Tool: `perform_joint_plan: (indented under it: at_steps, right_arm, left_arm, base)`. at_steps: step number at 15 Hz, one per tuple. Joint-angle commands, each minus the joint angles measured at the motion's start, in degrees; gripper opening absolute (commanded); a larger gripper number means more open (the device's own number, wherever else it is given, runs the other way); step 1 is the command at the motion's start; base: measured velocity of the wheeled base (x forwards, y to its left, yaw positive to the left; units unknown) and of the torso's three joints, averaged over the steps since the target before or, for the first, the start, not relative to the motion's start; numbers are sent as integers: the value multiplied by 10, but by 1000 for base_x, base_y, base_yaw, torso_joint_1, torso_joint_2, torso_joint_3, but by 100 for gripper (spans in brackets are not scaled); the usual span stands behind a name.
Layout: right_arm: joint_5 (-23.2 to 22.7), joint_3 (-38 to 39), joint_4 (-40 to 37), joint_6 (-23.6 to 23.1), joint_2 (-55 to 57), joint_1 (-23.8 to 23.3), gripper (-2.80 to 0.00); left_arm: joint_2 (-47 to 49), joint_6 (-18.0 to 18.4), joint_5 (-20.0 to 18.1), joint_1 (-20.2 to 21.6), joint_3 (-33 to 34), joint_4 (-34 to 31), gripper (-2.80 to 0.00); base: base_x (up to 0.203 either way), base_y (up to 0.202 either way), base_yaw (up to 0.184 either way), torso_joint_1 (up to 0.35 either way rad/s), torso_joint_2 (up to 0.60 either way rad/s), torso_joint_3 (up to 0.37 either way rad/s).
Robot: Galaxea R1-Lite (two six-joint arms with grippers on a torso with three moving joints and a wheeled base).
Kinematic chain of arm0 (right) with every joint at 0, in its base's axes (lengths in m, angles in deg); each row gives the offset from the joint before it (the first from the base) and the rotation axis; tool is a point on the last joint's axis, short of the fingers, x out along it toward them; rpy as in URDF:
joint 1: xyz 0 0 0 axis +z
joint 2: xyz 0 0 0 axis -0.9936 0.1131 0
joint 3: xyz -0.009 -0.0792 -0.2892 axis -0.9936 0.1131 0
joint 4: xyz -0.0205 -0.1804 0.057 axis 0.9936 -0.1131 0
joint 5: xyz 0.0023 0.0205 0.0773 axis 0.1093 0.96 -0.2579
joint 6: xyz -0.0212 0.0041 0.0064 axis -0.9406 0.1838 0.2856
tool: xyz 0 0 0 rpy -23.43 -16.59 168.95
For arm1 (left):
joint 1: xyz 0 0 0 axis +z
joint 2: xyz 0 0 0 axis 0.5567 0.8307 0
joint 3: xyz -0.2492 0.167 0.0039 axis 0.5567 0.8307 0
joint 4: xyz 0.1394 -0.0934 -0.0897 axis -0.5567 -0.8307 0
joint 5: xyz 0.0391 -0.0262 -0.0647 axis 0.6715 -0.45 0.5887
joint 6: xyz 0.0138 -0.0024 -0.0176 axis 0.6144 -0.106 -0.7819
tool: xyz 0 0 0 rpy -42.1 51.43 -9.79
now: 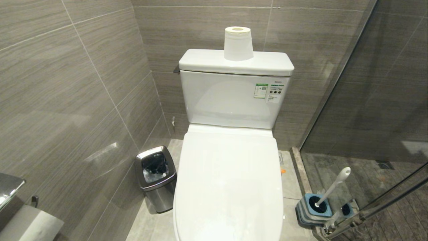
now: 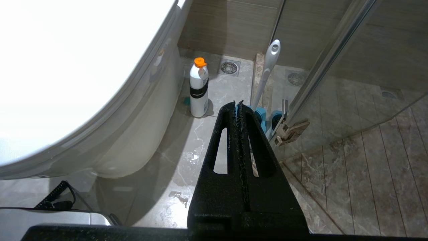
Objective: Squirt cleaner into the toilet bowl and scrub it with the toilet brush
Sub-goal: Use the left hand to lift the toilet lid slightly
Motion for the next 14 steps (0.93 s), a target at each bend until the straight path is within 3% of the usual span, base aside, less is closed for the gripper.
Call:
perform_joint_plan:
  at_steps: [1, 11, 14]
  right_arm:
    - [1, 0, 0, 0, -1, 0, -280]
    - [1, 0, 0, 0, 0, 0, -280]
    - [1, 0, 0, 0, -1, 0, -280]
  left_arm:
    - [0, 1, 0, 0, 1, 0, -280]
    - [0, 0, 0, 0, 1, 0, -280]
    - [0, 19, -6, 0, -17, 9, -280]
  base:
    - [0, 0, 0, 0, 0, 0]
    - [0, 0, 0, 0, 0, 0]
    - [0, 0, 0, 0, 0, 0]
